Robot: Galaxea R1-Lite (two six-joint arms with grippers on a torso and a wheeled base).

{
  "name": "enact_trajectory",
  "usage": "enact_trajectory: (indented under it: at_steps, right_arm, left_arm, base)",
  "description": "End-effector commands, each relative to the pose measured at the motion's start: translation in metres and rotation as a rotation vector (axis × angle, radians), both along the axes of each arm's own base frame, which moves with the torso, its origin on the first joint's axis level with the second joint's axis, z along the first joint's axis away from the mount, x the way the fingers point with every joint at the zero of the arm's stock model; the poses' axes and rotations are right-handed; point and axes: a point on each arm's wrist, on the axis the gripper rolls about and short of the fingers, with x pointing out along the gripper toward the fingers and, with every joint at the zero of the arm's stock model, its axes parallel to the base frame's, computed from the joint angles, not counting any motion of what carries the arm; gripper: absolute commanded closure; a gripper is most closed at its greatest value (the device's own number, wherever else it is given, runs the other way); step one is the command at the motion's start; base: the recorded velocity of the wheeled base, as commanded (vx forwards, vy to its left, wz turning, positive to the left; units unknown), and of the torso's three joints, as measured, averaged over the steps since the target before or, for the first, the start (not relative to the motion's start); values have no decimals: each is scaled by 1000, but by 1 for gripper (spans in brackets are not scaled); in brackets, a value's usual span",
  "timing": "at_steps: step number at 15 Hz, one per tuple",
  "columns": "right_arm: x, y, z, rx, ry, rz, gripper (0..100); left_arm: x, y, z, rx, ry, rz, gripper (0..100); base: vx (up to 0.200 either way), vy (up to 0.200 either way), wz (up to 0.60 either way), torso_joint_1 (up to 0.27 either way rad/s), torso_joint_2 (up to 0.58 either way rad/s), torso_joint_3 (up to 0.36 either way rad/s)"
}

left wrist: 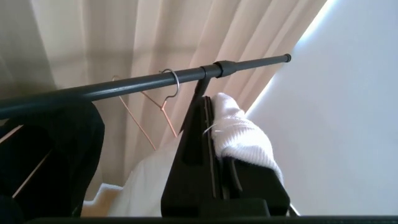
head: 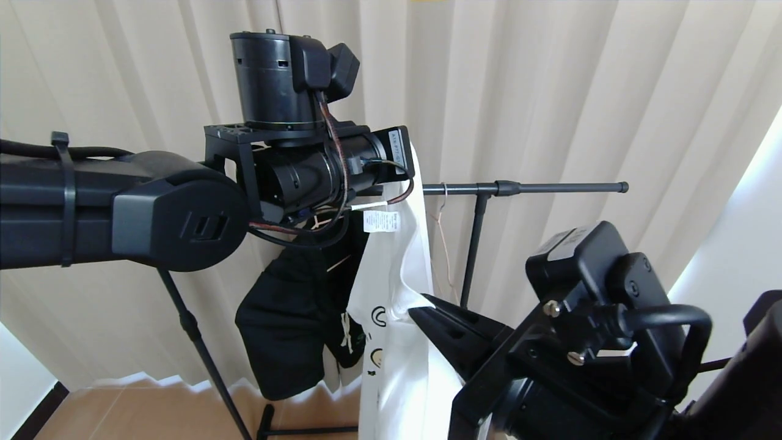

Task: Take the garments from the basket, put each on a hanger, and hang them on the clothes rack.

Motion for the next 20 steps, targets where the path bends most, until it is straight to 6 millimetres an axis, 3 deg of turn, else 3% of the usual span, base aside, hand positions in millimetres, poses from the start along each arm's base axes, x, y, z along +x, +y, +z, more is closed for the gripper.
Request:
enact_trajectory:
  at_steps: [1, 7, 11, 13, 16, 18, 20]
  right_arm:
    - [2, 5, -5, -17, 7, -2, 100]
    - [16, -21, 0, -106, -7, -92, 100]
    - [50, -43, 12, -115, -7, -257, 100]
    - [76, -49, 24, -81, -23, -347, 100]
    - [119, -36, 19, -80, -17, -453, 100]
    - [146, -15, 22, -57, -37, -528, 100]
    - [161, -3, 29, -30, -56, -539, 100]
  left_arm:
    - [0, 0, 0, -1, -1, 0, 100]
    - [4, 16, 1, 14, 10, 44, 100]
    - [-20, 38, 7, 138, 62, 65, 100]
    - [-30, 48, -1, 261, 81, 139, 100]
    - [-47, 56, -12, 382, 111, 162, 100]
    - [-70, 54, -18, 417, 132, 106, 100]
    - [-85, 47, -23, 431, 139, 55, 100]
  base:
    - [0, 0, 0, 0, 0, 0]
    - [0, 0, 0, 0, 0, 0]
    - [0, 0, 0, 0, 0, 0]
    - [0, 0, 0, 0, 0, 0]
    - [0, 0, 0, 0, 0, 0]
    - [0, 0, 0, 0, 0, 0]
    - [0, 0, 0, 0, 0, 0]
